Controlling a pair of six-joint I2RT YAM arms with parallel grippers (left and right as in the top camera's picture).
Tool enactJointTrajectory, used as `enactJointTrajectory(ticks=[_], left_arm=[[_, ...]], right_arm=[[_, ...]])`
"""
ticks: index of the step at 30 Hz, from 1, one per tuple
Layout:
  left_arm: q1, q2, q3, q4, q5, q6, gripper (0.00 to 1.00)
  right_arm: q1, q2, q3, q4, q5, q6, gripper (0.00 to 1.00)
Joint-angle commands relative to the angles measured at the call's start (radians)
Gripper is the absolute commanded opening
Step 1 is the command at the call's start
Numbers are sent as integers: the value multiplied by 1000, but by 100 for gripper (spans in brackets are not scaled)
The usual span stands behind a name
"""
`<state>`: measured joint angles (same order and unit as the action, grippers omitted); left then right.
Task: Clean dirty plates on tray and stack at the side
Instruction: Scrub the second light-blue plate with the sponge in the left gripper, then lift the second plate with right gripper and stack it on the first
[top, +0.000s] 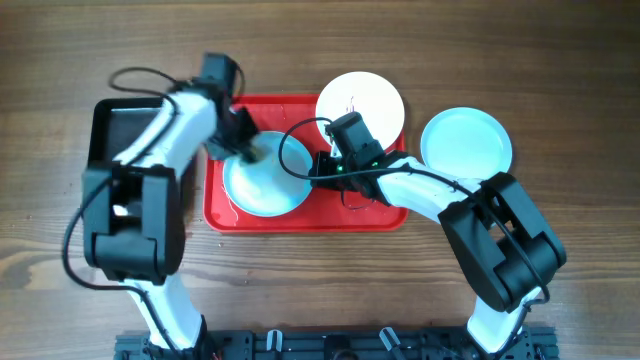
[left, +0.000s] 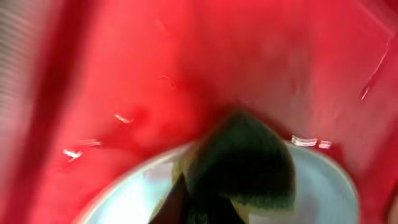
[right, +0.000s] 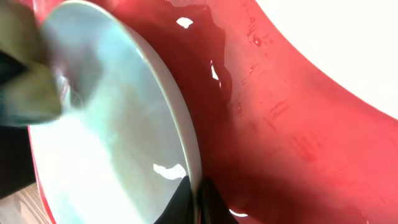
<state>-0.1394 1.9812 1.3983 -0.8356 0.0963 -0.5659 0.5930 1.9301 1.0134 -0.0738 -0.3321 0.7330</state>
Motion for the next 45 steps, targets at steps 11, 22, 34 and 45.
enactJointTrajectory(ticks=[11,22,34,45], left_arm=[[58,-4,333,-314,-7,126,4],[50,-4,333,-314,-7,125,4],[33,-4,333,-311,-7,124,4],[33,-4,333,-306,-8,117,4]], right_arm=[[24,-146,154,-454,256,-222,4],[227,-408,155,-579,972,-292,4],[448,-409,155,-428,1606,-618,4],[522,-409,155,-31,1793,-1108,4]])
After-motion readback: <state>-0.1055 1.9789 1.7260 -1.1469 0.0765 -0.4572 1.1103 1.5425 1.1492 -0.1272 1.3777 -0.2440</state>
